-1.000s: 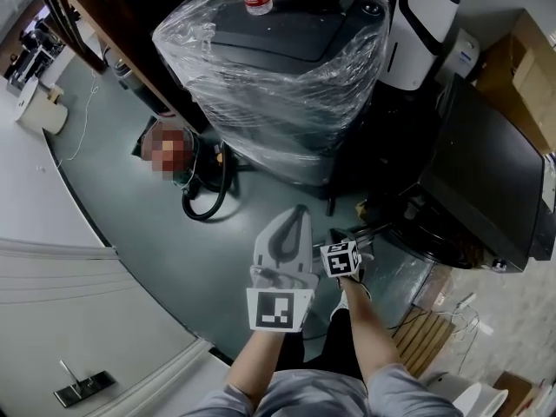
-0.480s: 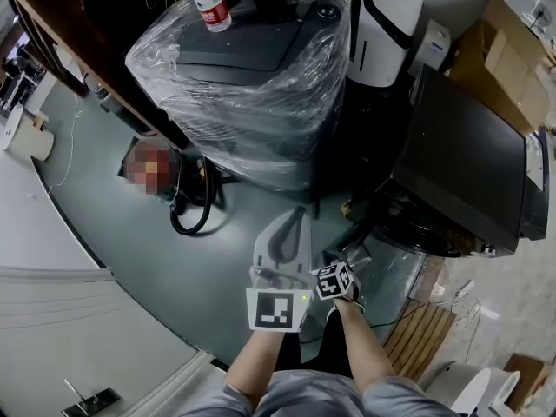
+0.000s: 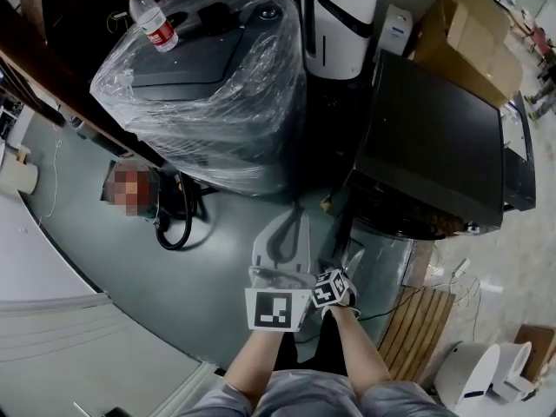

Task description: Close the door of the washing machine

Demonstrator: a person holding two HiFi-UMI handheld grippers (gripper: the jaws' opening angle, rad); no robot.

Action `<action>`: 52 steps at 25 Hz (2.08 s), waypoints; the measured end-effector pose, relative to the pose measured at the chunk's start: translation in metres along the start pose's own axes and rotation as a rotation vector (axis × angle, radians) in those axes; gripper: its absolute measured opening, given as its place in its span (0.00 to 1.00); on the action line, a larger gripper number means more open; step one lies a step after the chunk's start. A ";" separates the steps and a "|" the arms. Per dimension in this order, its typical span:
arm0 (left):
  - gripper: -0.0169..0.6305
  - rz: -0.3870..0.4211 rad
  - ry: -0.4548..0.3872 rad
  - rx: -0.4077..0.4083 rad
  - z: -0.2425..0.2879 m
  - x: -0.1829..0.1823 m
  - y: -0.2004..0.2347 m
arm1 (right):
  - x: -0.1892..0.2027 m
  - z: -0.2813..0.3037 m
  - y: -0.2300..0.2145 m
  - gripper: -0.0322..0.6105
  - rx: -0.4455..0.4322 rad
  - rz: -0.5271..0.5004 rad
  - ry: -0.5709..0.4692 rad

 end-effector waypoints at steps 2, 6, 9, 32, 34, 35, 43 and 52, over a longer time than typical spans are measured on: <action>0.03 -0.001 0.002 0.021 0.006 0.001 -0.011 | 0.006 -0.004 -0.007 0.05 0.013 0.014 0.012; 0.03 0.000 0.005 0.060 0.017 0.002 -0.035 | 0.020 -0.014 -0.025 0.05 0.041 0.036 0.029; 0.03 0.003 -0.001 0.090 0.025 0.001 -0.053 | 0.029 -0.021 -0.040 0.05 0.063 0.050 0.040; 0.03 0.000 0.024 0.198 0.072 0.010 -0.135 | 0.074 -0.054 -0.177 0.05 0.258 0.291 -0.028; 0.03 0.000 0.026 0.204 0.077 0.012 -0.139 | 0.074 -0.056 -0.188 0.05 0.274 0.298 -0.048; 0.03 -0.001 0.029 0.207 0.079 0.013 -0.142 | 0.074 -0.056 -0.193 0.05 0.281 0.298 -0.056; 0.03 0.005 0.043 0.212 0.094 0.022 -0.151 | 0.064 -0.057 -0.227 0.05 0.322 0.315 -0.126; 0.03 0.000 0.070 0.196 0.107 0.034 -0.151 | 0.045 -0.052 -0.259 0.05 0.351 0.290 -0.170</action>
Point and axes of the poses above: the fingertips, and each gripper's own axes: z forward along the fingers, y to its left, x out of its underside, the point moved 3 cm from there along -z, backward along the fingers, and after that the axes turned 6 degrees about z, right-handed, at the moved point
